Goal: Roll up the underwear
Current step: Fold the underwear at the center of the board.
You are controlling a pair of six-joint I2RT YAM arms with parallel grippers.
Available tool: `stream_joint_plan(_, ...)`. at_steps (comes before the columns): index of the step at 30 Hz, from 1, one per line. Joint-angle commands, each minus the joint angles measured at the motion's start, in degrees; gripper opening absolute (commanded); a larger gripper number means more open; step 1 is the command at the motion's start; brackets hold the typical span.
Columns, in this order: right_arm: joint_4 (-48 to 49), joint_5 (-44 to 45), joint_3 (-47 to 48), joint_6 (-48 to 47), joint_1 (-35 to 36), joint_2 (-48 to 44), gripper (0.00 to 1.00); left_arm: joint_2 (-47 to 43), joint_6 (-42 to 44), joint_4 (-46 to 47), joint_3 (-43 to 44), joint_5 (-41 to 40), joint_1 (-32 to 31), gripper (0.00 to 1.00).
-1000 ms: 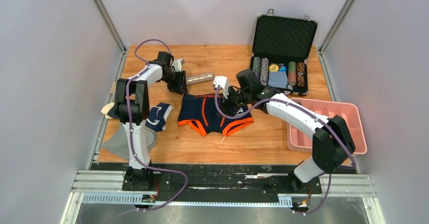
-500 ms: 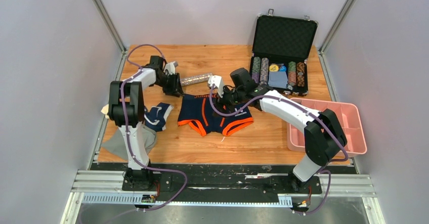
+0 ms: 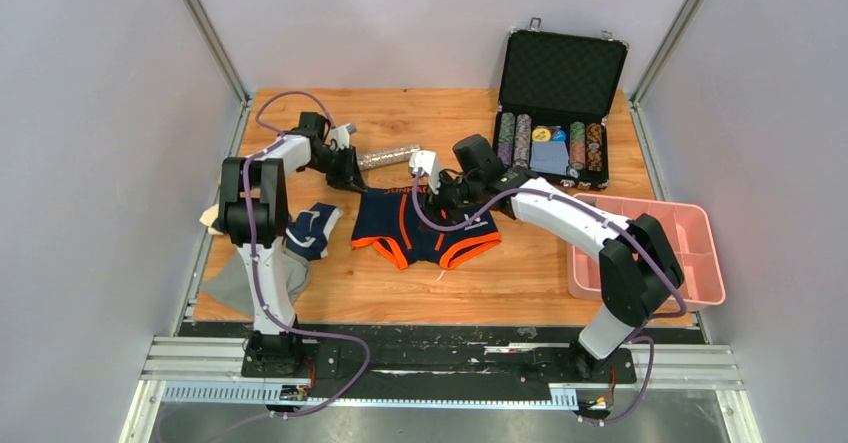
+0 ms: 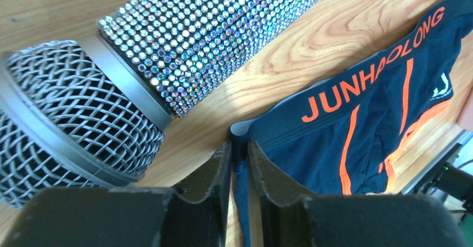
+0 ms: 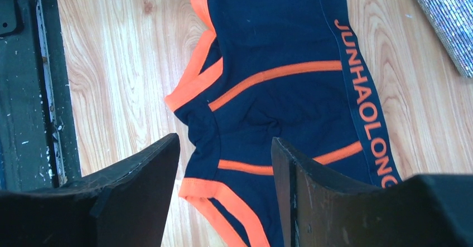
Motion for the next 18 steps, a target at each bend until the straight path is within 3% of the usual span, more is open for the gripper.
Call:
stream_joint_plan(1, 3.27, -1.62, 5.1, -3.61, 3.18, 5.18, 0.62, 2.47, 1.14, 0.15, 0.01, 2.31, -0.12, 0.19)
stream_joint_plan(6, 4.44, -1.35, 15.92, -7.51, 7.7, 16.56, 0.6, 2.05, -0.16, 2.55, -1.21, 1.76, 0.03, 0.0)
stream_joint_plan(11, 5.66, -3.5, 24.09, -11.45, 11.43, 26.45, 0.56, -1.5, -1.25, 6.77, -3.86, -3.64, 0.17, 0.0)
stream_joint_plan(18, 10.33, -4.9, 26.61, -14.61, 14.56, 31.98, 0.55, -2.34, -0.75, 5.04, -4.47, -6.64, 0.94, 0.0)
